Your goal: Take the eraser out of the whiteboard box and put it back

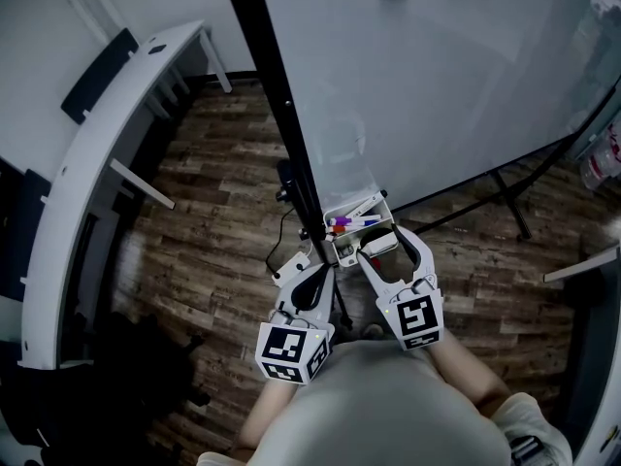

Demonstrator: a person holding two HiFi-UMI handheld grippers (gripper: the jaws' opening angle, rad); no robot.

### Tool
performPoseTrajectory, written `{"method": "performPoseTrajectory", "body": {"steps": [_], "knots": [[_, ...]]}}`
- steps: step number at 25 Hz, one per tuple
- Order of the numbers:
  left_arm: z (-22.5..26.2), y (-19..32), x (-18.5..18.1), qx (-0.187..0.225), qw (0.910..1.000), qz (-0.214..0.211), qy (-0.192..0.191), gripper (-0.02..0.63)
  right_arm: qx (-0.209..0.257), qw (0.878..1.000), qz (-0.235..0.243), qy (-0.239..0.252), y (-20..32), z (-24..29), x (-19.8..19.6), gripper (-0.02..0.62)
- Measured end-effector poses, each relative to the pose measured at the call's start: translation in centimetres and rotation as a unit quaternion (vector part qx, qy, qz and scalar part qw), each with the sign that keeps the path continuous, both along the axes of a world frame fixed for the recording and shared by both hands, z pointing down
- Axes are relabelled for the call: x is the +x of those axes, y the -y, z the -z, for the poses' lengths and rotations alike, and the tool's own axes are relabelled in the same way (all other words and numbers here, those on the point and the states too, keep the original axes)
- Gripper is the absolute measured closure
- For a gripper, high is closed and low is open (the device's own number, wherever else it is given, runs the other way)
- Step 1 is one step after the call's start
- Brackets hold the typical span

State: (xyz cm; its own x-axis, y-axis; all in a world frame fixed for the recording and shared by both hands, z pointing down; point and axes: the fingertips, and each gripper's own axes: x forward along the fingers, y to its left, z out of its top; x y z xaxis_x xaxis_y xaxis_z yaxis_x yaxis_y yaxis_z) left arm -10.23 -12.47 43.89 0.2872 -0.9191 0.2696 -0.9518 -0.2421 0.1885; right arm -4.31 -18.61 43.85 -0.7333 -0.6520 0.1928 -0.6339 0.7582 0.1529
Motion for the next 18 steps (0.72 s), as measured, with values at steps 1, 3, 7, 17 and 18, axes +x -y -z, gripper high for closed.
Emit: {"method": "performPoseTrajectory", "body": {"steps": [1,3,7,17,18], "knots": [[0.0,0.0,0.0,0.000,1.0000,-0.002,0.000,0.604,0.001,1.000,-0.002,0.000,-0.1,0.1,0.1,0.301],[0.0,-0.2,0.1,0.000,1.0000,-0.006,-0.001,0.605,0.005,1.000,-0.005,0.001,-0.2,0.4,0.3,0.302],[0.0,-0.3,0.3,0.000,0.9999,-0.016,-0.001,0.605,0.014,1.000,-0.014,0.010,-0.6,1.5,0.4,0.312],[0.2,-0.9,1.0,0.003,0.9992,-0.039,-0.002,0.604,0.022,0.999,-0.030,0.036,-2.3,3.6,1.0,0.357],[0.3,-0.9,1.0,0.004,0.9991,-0.041,-0.002,0.605,0.017,0.998,-0.035,0.039,-2.5,3.6,1.2,0.375]]}}
